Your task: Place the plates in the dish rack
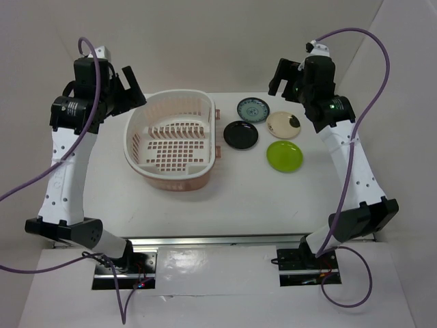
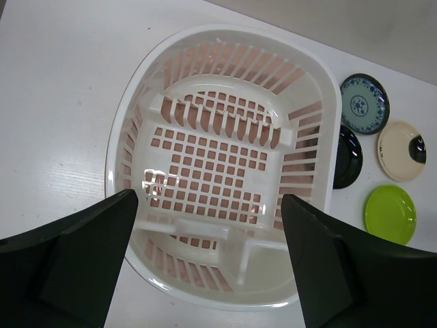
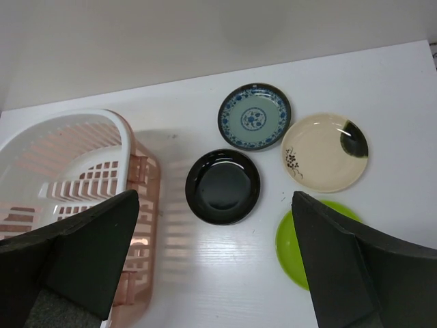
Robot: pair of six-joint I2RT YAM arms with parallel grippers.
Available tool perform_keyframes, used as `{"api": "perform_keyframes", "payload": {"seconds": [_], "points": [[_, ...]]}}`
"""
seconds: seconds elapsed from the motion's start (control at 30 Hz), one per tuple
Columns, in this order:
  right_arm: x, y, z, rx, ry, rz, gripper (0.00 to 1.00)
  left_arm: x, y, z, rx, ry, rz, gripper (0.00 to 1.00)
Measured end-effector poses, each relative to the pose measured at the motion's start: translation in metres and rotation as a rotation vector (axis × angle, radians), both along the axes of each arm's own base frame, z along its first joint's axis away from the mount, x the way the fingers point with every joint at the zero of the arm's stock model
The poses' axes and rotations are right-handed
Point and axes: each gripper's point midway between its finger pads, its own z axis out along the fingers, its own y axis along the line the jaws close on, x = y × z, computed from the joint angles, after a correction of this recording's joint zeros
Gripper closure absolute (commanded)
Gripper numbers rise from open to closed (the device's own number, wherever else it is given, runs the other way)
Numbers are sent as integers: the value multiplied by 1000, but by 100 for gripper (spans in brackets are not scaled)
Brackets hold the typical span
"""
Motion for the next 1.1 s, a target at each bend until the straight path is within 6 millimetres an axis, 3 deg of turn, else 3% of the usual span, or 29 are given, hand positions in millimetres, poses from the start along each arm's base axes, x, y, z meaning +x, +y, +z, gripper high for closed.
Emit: {"api": "perform_keyframes", "payload": {"seconds": [0.3, 0.4, 0.47, 0.63, 0.7, 0.97, 1.1], "points": [[2, -5, 0, 10, -1, -11, 0, 3, -3, -4, -8, 12, -15, 0], [10, -22, -12, 37, -5, -33, 0, 2, -5, -4, -14, 13, -25, 0], [19, -46, -33, 97, 13, -46, 0, 2, -6, -4, -16, 13, -29, 0], [40, -138, -110, 235, 93, -189, 3, 1, -10, -6, -26, 16, -48, 0], [48, -156, -138, 280, 130, -221, 3, -2, -11, -10, -28, 27, -57, 0], [74, -167, -233, 388, 254, -217, 8, -13, -20, -13, -34, 25, -99, 0], [80, -165, -268, 412, 308, -201, 10, -19, -25, -6, -26, -1, -127, 0]]}}
